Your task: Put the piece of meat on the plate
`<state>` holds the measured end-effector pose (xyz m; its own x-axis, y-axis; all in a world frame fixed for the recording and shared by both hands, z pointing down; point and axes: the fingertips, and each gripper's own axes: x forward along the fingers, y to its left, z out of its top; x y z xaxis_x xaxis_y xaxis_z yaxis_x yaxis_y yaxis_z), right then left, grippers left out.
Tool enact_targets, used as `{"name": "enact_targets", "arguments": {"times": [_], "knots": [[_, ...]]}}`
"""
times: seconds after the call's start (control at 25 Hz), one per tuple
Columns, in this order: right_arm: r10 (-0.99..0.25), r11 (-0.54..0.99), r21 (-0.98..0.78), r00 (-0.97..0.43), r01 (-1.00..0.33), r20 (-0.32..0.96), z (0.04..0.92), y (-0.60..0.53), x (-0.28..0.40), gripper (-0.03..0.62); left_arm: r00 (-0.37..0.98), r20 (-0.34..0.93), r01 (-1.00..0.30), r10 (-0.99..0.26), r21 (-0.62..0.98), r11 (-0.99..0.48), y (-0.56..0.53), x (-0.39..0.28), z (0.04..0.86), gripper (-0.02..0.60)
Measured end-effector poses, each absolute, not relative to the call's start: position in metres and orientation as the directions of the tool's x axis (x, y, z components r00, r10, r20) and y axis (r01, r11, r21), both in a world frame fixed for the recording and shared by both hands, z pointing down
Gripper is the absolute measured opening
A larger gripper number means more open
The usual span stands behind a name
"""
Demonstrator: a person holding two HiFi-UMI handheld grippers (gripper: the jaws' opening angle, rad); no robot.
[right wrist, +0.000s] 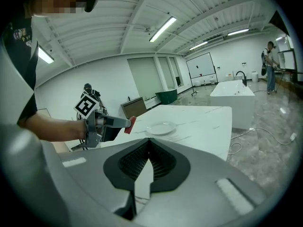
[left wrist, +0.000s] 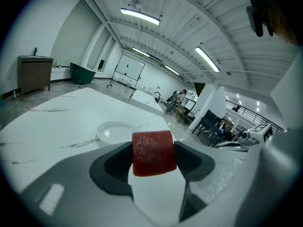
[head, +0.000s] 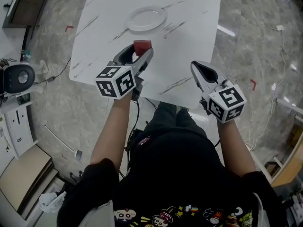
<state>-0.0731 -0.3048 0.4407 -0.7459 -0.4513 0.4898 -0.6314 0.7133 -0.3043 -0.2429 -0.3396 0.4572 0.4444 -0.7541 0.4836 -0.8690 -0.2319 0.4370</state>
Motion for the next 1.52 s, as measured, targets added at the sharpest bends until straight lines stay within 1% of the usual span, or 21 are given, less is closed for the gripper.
{"name": "enact_targets", "arguments": {"times": [0.4,0.76,1.04,1.28,1.44,1.52], "knots": [[-0.458,0.68,-0.323,-0.725,-0.658,0.514,0.457,-0.313,-0.076,0.023,0.432,0.512,-0.884,-0.742,0.401,-0.239,-0.395,-0.258,0.481,0.39],[-0.467,0.645,-0.341,-0.706,-0.684,0.532,0.47,-0.321,-0.068,0.023,0.405,0.611,-0.909,-0.68,0.346,-0.231,-0.436,-0.271,0.525,0.39],[-0.47,0.614,-0.362,-0.694,-0.701,0.546,0.485,-0.323,-0.057,0.023,0.382,0.636,-0.922,-0.67,0.305,-0.236,-0.467,-0.276,0.546,0.39],[-0.476,0.599,-0.377,-0.693,-0.706,0.542,0.49,-0.324,-0.049,0.023,0.354,0.682,-0.935,-0.64,0.265,-0.235,-0.478,-0.277,0.568,0.39],[-0.472,0.592,-0.388,-0.694,-0.706,0.544,0.495,-0.322,-0.046,0.023,0.326,0.689,-0.945,-0.647,0.219,-0.243,-0.484,-0.277,0.568,0.39],[-0.47,0.587,-0.394,-0.694,-0.707,0.545,0.498,-0.321,-0.043,0.023,0.33,0.691,-0.944,-0.643,0.224,-0.243,-0.488,-0.276,0.572,0.39]]}}
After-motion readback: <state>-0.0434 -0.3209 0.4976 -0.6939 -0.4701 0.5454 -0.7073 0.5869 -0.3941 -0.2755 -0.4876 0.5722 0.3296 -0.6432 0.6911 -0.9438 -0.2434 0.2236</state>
